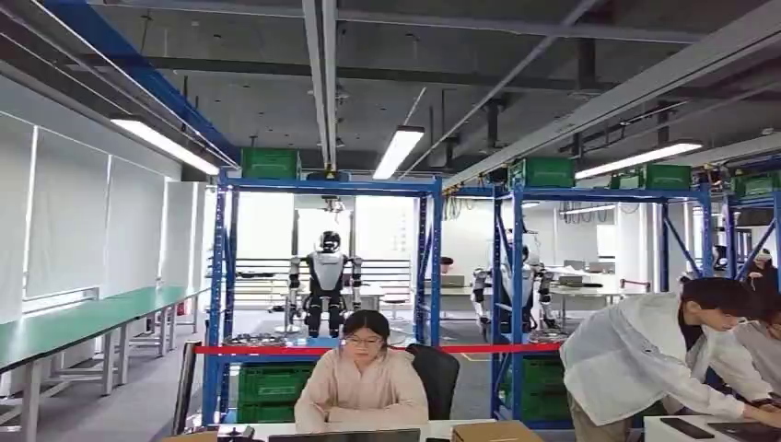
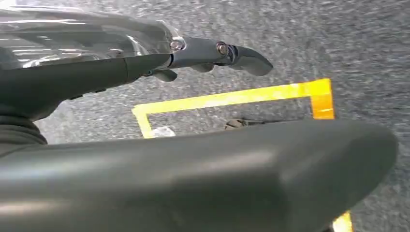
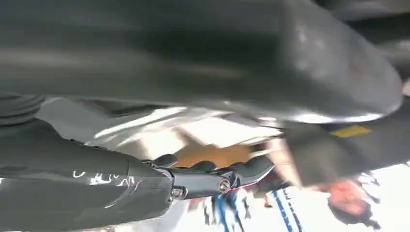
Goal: Take the parts from the cabinet and place them on the table.
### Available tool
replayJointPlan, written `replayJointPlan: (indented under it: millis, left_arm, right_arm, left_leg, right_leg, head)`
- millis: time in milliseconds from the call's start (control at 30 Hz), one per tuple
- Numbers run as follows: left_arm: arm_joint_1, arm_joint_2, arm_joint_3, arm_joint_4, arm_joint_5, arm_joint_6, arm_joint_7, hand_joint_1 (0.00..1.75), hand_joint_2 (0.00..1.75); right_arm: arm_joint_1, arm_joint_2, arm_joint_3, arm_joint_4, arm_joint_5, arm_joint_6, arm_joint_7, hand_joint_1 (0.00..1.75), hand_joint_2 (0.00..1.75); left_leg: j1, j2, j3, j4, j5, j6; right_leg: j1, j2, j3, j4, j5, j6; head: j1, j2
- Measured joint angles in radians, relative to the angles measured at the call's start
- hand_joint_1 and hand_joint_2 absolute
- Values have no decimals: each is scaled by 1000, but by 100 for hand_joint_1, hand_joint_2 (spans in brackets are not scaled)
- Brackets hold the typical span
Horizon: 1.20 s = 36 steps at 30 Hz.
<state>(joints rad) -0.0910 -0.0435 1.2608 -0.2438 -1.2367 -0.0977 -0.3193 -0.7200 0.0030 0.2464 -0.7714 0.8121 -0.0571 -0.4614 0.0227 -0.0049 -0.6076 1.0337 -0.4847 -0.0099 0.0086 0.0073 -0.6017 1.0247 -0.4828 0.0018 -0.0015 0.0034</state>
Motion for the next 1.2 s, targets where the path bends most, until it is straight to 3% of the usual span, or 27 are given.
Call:
replayJointPlan:
  millis: [100,167,200,267,300,333,367,433,467,500,600,633,667,700,767,800,833,867,900,967,1000,1133,1167,1200]
  left_arm:
    - [6,0,0,0,0,-13,-15,0,0]
    - [5,0,0,0,2,-17,-20,0,0]
    - [4,0,0,0,2,-17,-21,0,0]
    - [4,0,0,0,3,-16,-21,0,0]
    - [6,0,0,0,4,-16,-21,0,0]
    - [9,0,0,0,5,-16,-19,0,0]
    - [10,0,0,0,8,-15,-17,0,0]
    - [9,0,0,0,11,-12,-12,0,0]
    - [8,0,0,0,13,-9,-12,0,0]
    - [8,0,0,0,17,-6,-12,0,0]
    - [11,0,2,0,26,1,-13,0,0]
    - [14,0,3,0,30,2,-13,0,0]
    - [14,0,4,0,32,3,-14,0,0]
    - [16,-1,5,0,34,3,-15,0,0]
    - [16,-2,11,0,44,4,-16,0,0]
    - [18,-2,14,0,46,6,-16,0,0]
    - [20,-2,17,0,48,8,-16,0,0]
    - [21,-2,20,0,52,11,-15,0,0]
    - [22,-2,23,0,53,13,-14,0,0]
    - [19,-2,28,0,55,15,-12,0,0]
    - [17,-2,29,0,55,16,-11,0,0]
    - [26,-3,32,0,58,22,-3,0,0]
    - [24,-7,34,0,58,24,-2,0,0]
    - [24,-7,36,0,58,26,-1,0,0]
  right_arm:
    - [41,-11,-70,-90,-328,189,-90,0,0]
    - [72,-14,-125,-171,-519,285,-108,0,0]
    - [92,-13,-153,-219,-612,331,-111,0,0]
    - [146,-10,-198,-310,-747,398,-120,0,0]
    - [182,-5,-220,-360,-794,424,-123,0,0]
    - [219,1,-237,-404,-825,443,-123,0,0]
    - [250,8,-254,-452,-855,464,-123,0,0]
    - [303,23,-271,-525,-890,493,-123,0,0]
    - [326,29,-276,-556,-903,508,-127,0,0]
    - [353,36,-280,-589,-916,521,-135,0,0]
    - [433,57,-288,-660,-946,559,-153,0,0]
    - [458,64,-289,-683,-955,572,-159,0,0]
    - [478,73,-290,-701,-965,585,-163,0,0]
    - [501,82,-291,-717,-977,599,-168,0,0]
    - [552,97,-292,-746,-993,623,-175,0,0]
    - [575,103,-293,-756,-998,632,-180,0,0]
    - [596,108,-294,-766,-1003,641,-183,0,0]
    - [616,112,-294,-776,-1007,650,-188,0,0]
    - [636,117,-295,-787,-1011,659,-191,0,0]
    - [667,125,-296,-808,-1015,676,-197,0,0]
    - [682,129,-297,-821,-1018,682,-199,0,0]
    - [737,142,-298,-846,-1028,702,-211,0,0]
    - [751,143,-298,-850,-1031,708,-214,0,0]
    - [763,144,-298,-854,-1034,712,-216,0,0]
  left_leg:
    - [-5,-3,-4,7,0,12]
    - [2,-3,-1,2,4,25]
    - [3,-3,-1,2,3,31]
    - [3,-3,-1,2,2,33]
    - [3,-3,-1,4,4,34]
    - [3,-3,0,4,4,34]
    - [2,-4,0,4,4,34]
    - [0,-4,2,4,3,34]
    - [0,-4,2,3,3,33]
    - [-7,-5,-1,4,4,29]
    - [-1,-4,1,-5,12,13]
    - [-4,-6,2,-8,17,5]
    - [-3,-5,-2,0,-6,3]
    - [-4,-4,-12,33,-49,3]
    - [-3,-4,-59,186,-148,-1]
    - [-4,-4,-80,261,-184,-3]
    - [-4,-4,-81,292,-195,-3]
    - [-4,-3,-57,274,-185,-4]
    - [-3,-3,-9,206,-159,-4]
    - [-1,-3,127,-1,-96,-4]
    - [-5,-5,149,-51,-102,-2]
    - [-11,-6,131,-34,-74,26]
    - [-5,2,124,-36,-62,34]
    - [-5,3,114,-36,-53,41]
  right_leg:
    - [-4,-2,2,-6,3,7]
    - [-7,-3,-2,11,-19,20]
    - [-8,-4,-24,67,-57,26]
    - [-12,-4,-96,228,-132,32]
    - [-12,-4,-127,297,-155,33]
    - [-12,-3,-137,314,-151,34]
    - [-12,-3,-123,281,-128,33]
    - [-11,-3,-32,96,-35,22]
    - [-9,-3,10,11,-3,15]
    - [-4,-3,18,-8,-10,15]
    - [-1,-2,15,-6,-2,8]
    - [-3,-3,15,-17,6,-3]
    - [-10,-10,15,-27,17,-11]
    - [-11,-10,11,-32,24,-20]
    - [-9,-12,-1,-31,31,-22]
    - [-8,-14,-9,-30,37,-22]
    - [-8,-14,-17,-29,43,-22]
    - [-8,-14,-25,-29,49,-21]
    - [-8,-13,-33,-27,55,-19]
    - [-10,-10,-49,-16,66,-10]
    - [-3,-9,-58,-7,69,-3]
    - [-8,-3,-61,-10,99,17]
    - [-11,-4,-67,-4,82,23]
    - [-11,-4,-77,21,32,29]
  head:
    - [-2,0]
    - [-2,0]
    - [-2,0]
    - [-2,0]
    - [-2,0]
    - [-2,0]
    - [-2,0]
    - [-2,0]
    - [-2,0]
    - [-2,0]
    - [-2,0]
    - [-2,0]
    - [-2,0]
    - [-2,0]
    - [-2,0]
    - [-2,0]
    - [-2,0]
    - [-2,0]
    - [-2,0]
    - [-2,0]
    - [-2,0]
    - [-2,0]
    - [-2,0]
    - [-2,0]
